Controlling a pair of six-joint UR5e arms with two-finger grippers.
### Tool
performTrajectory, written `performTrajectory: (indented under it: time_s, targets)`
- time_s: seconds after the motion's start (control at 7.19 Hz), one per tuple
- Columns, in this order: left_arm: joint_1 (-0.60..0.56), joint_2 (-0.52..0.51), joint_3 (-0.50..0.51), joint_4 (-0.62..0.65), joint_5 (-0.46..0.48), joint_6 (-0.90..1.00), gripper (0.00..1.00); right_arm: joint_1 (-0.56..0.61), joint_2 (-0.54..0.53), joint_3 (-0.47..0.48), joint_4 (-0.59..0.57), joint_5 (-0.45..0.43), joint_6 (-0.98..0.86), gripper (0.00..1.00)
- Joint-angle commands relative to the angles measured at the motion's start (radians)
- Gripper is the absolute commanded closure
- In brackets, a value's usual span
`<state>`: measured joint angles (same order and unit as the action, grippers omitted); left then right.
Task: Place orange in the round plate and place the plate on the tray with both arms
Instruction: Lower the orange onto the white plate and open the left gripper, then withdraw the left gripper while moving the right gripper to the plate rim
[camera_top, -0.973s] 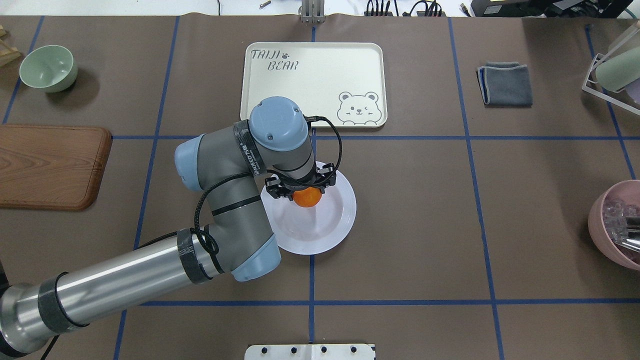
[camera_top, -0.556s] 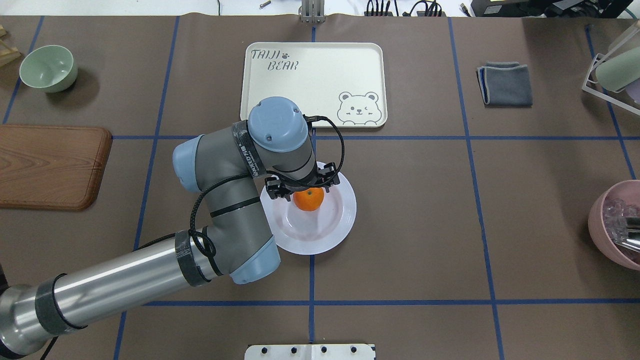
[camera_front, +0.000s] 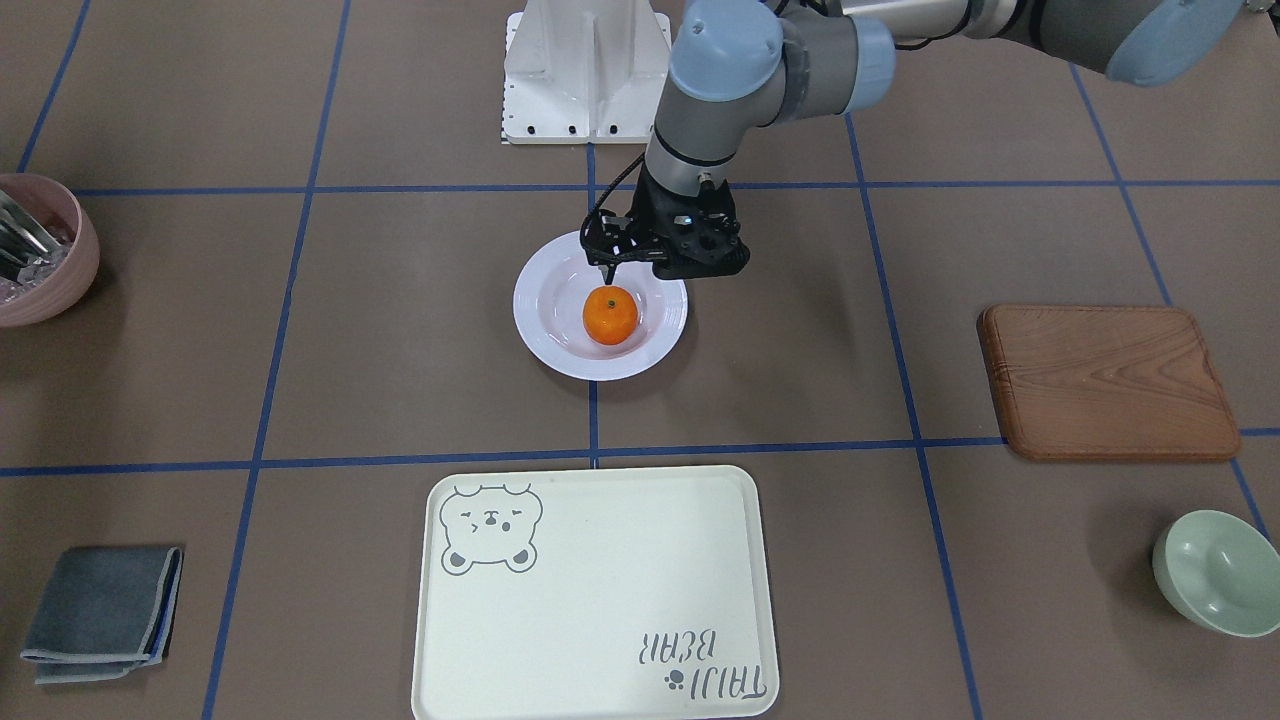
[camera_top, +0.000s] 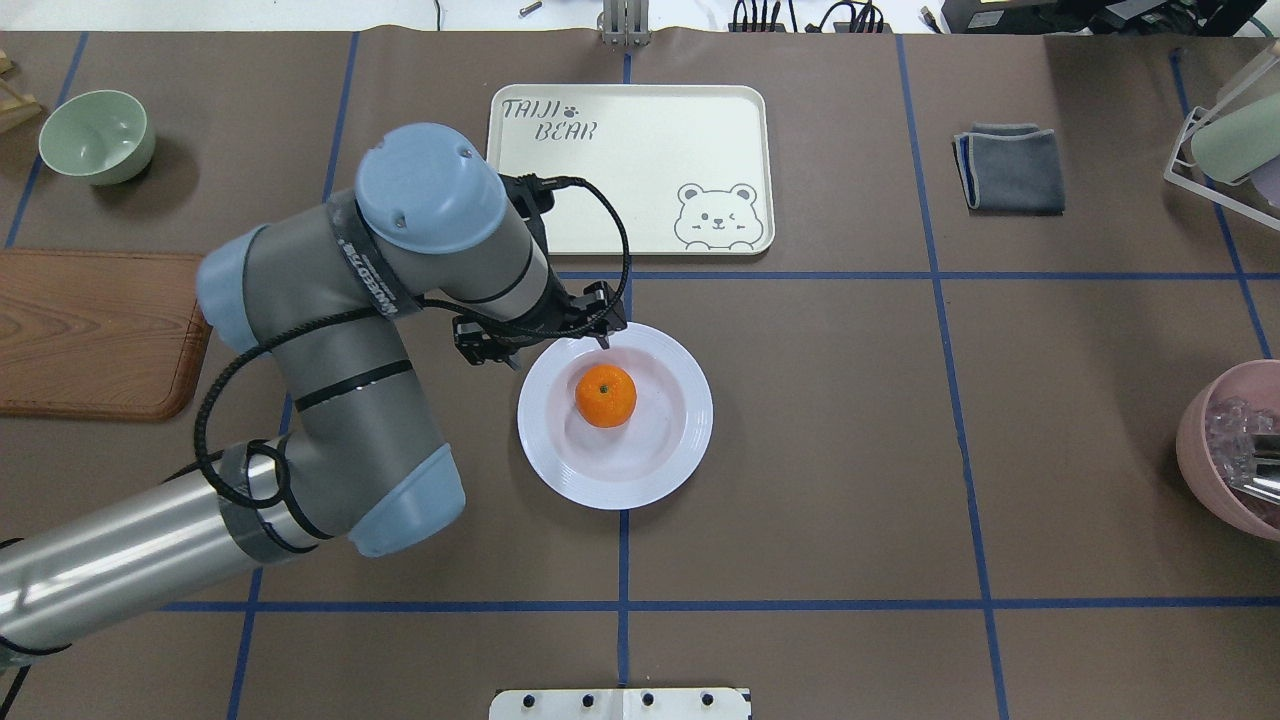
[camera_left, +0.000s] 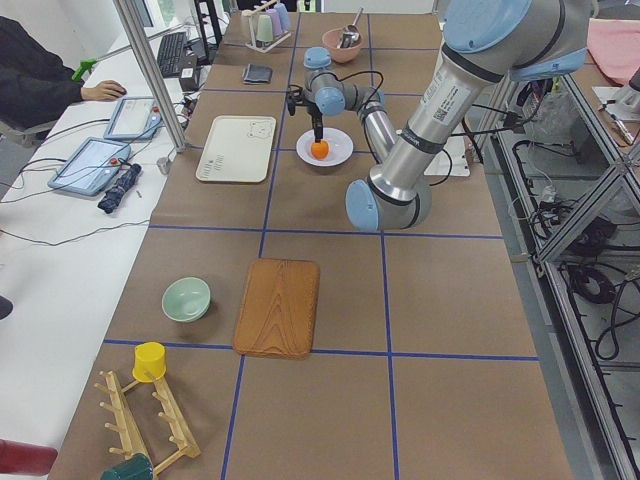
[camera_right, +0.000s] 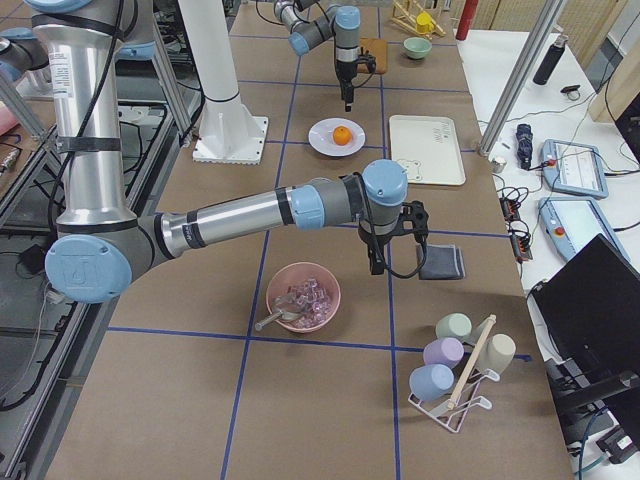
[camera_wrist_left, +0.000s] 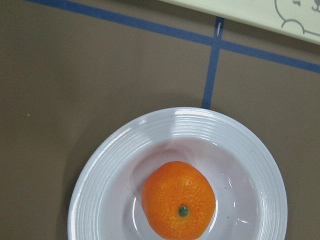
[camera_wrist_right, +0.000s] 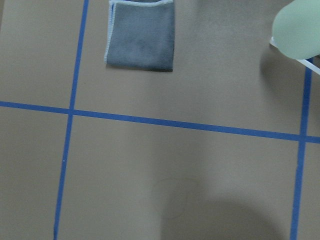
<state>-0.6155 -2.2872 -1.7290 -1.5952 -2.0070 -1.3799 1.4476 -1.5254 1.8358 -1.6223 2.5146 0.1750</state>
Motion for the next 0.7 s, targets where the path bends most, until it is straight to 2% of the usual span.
performTrajectory:
  time_s: [0.0,0.14,0.28,0.56]
  targets:
    - [-0.123,0.046,-0.027,0.011,-0.091,0.068,0.02,-0.137,0.08,0.031,0.062,0.003,0.317,0.0]
    - [-0.162,0.078,-0.041,0.011,-0.11,0.082,0.02,-0.233,0.08,0.023,0.225,-0.029,0.557,0.0]
    - [-0.197,0.11,-0.062,0.011,-0.116,0.084,0.02,-0.347,0.073,0.023,0.393,-0.125,0.822,0.0]
    - [-0.265,0.133,-0.063,0.011,-0.165,0.183,0.02,-0.537,0.074,0.0,0.665,-0.219,1.191,0.0]
